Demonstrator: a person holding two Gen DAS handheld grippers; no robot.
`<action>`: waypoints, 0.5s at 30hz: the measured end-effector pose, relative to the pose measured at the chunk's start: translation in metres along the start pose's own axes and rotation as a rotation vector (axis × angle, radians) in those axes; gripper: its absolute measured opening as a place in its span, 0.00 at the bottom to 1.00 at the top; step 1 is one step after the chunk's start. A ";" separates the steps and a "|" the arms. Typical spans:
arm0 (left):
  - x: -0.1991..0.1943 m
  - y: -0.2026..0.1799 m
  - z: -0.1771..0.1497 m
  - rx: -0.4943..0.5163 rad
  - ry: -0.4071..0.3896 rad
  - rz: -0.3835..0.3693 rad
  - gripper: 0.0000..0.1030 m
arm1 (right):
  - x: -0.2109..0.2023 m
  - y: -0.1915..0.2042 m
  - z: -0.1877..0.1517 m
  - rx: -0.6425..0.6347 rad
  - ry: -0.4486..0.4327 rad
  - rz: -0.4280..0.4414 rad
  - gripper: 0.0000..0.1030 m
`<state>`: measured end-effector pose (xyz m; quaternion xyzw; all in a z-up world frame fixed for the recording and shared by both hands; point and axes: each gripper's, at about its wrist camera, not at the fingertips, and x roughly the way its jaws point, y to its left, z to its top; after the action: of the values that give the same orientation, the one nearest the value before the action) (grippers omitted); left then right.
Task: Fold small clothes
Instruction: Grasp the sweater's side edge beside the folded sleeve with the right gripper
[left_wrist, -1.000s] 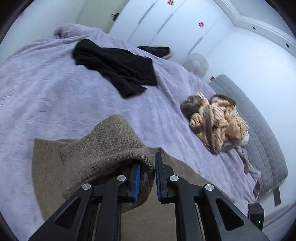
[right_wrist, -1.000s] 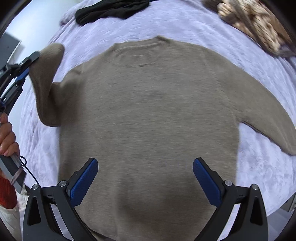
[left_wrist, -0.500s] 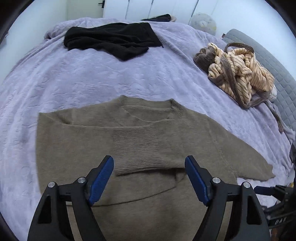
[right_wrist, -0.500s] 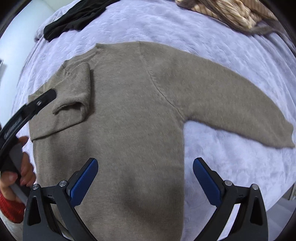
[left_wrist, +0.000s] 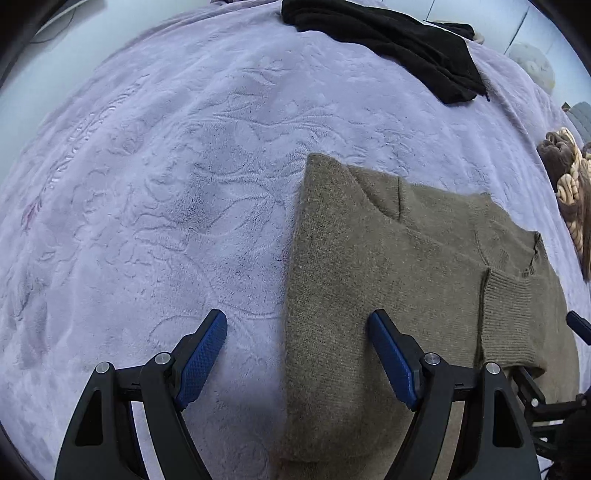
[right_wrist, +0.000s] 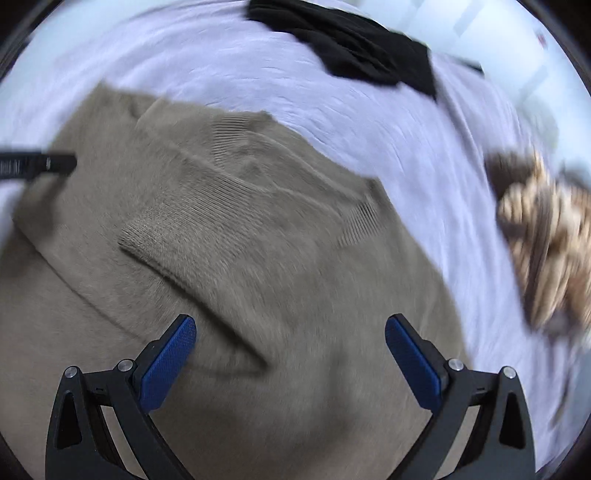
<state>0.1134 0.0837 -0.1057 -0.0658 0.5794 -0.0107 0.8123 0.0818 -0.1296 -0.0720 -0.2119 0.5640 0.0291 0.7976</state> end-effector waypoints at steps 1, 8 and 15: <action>0.001 0.001 0.002 -0.014 0.000 -0.015 0.78 | 0.003 0.005 0.005 -0.036 -0.011 -0.035 0.86; 0.000 0.002 0.023 0.007 -0.009 -0.052 0.78 | 0.013 -0.124 -0.043 0.781 -0.029 0.363 0.52; 0.015 -0.009 0.039 -0.018 0.038 -0.134 0.57 | 0.041 -0.149 -0.126 1.187 0.022 0.723 0.76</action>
<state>0.1554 0.0765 -0.1066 -0.1114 0.5890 -0.0612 0.7980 0.0276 -0.3192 -0.0988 0.4609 0.5278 -0.0223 0.7131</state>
